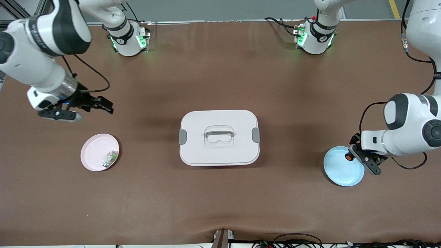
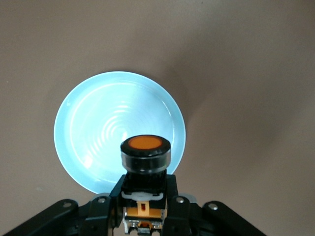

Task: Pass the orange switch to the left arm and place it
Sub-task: 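Lower the switch onto the blue plate with the left gripper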

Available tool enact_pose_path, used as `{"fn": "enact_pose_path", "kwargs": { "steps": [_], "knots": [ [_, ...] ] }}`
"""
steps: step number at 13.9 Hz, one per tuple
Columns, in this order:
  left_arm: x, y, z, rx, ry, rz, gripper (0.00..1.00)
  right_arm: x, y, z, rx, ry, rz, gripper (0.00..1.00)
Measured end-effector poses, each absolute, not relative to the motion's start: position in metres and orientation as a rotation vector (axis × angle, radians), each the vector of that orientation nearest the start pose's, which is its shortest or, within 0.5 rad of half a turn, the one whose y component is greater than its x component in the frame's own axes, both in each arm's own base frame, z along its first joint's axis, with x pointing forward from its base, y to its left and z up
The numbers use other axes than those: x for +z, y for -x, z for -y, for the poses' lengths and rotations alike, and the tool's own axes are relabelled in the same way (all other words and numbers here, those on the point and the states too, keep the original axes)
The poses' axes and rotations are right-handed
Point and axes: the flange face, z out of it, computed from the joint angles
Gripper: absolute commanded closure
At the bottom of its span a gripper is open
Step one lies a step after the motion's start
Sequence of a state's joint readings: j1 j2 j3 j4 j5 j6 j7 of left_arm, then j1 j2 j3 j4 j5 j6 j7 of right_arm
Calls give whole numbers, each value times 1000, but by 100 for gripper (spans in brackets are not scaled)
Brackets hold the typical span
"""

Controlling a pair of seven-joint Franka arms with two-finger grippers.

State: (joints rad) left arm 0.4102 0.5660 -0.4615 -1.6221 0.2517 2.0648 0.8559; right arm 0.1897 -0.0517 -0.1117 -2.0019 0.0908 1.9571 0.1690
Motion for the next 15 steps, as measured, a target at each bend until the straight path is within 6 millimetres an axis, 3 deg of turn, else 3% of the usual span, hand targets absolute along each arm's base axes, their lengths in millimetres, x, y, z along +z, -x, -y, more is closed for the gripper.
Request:
{"fn": "enact_pose_path", "kwargs": {
  "steps": [2,4,6,11,15],
  "knots": [
    [306,-680,-20,58,2723,-1591,100,487,-536,-17,21,3045,-182,0],
    [295,-684,-21,38,2636,-1676,100,499,-532,-2,29,3061,-195,0],
    [280,-686,-22,44,2580,-1737,100,524,-535,10,-1,3073,-214,0],
    [241,-690,-25,23,2413,-1934,100,583,-555,26,20,3096,-243,0],
    [228,-694,-30,-35,2283,-2072,100,590,-584,32,157,3118,-243,0]
  ]
}}
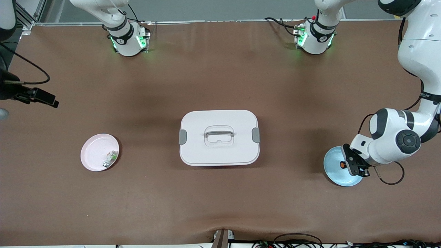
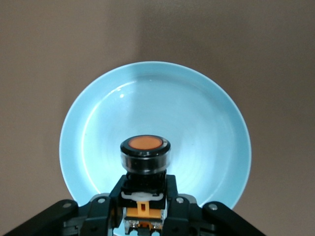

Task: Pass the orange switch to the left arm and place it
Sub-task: 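Lower the switch onto the blue plate with the left gripper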

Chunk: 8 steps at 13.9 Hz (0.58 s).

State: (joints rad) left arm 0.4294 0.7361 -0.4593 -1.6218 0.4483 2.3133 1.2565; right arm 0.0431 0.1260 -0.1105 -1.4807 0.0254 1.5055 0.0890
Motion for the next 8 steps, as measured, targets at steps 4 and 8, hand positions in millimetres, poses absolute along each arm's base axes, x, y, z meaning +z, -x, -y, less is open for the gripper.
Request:
{"fn": "enact_pose_path", "kwargs": {
  "steps": [4,8],
  "knots": [
    [216,-696,-28,-68,2175,-2152,98,568,-595,32,256,3118,-199,0],
    [203,-696,-27,-58,2127,-2176,79,547,-590,53,284,3108,-149,0]
  ]
}}
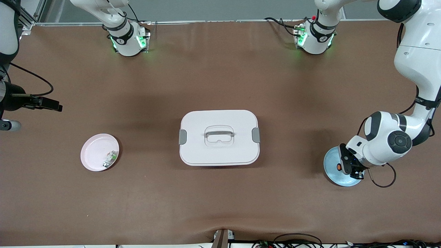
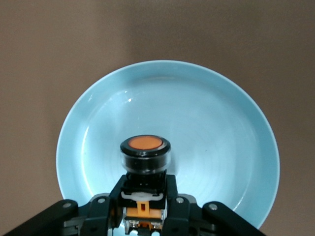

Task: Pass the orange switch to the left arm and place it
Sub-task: 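Lower the switch onto the blue plate with the left gripper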

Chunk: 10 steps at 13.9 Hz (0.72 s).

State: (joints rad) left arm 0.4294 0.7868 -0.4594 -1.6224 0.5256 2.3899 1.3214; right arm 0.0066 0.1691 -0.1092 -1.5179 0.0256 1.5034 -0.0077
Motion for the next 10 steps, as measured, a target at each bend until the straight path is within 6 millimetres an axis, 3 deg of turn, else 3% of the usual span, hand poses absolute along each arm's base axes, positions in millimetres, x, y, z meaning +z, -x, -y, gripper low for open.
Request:
{"fn": "enact_pose_path", "kwargs": {
  "steps": [5,6,7,8,10],
  "knots": [
    [193,-698,-27,-95,2094,-2180,59,522,-549,54,158,3103,-144,0],
    [190,-697,-29,-98,2089,-2186,45,520,-543,53,158,3101,-142,0],
    [188,-697,-31,-100,2087,-2188,10,518,-539,53,161,3100,-142,0],
    [188,-697,-32,-101,2087,-2187,0,517,-538,52,163,3099,-142,0],
    [190,-698,-33,-106,2087,-2183,0,518,-538,53,156,3100,-142,0]
  ]
}}
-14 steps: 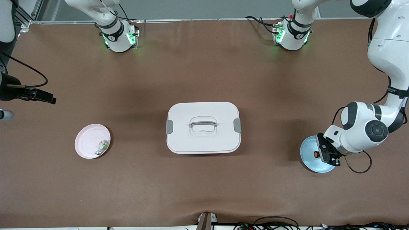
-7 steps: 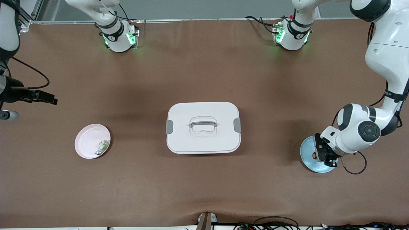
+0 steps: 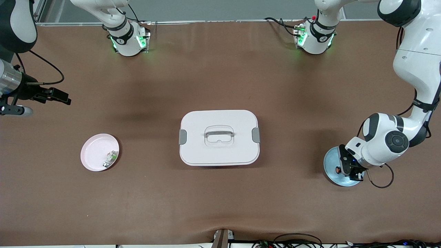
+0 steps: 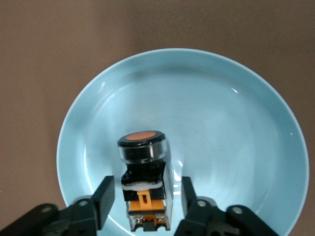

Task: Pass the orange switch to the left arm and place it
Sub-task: 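Lower the switch onto the blue plate with the left gripper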

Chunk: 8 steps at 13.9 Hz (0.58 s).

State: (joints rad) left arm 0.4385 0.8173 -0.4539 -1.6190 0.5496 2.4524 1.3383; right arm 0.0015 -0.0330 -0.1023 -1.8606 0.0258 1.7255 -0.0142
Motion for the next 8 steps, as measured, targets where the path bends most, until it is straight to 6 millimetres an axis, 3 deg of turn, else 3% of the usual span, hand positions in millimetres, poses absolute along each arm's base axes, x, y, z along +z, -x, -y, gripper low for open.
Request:
{"fn": "enact_pose_path", "kwargs": {
  "steps": [4,8],
  "knots": [
    [201,-704,-37,-126,2080,-2162,0,538,-544,53,144,3102,-140,0],
    [245,-712,-28,-183,2117,-2117,0,546,-554,52,163,3104,-138,0]
  ]
}}
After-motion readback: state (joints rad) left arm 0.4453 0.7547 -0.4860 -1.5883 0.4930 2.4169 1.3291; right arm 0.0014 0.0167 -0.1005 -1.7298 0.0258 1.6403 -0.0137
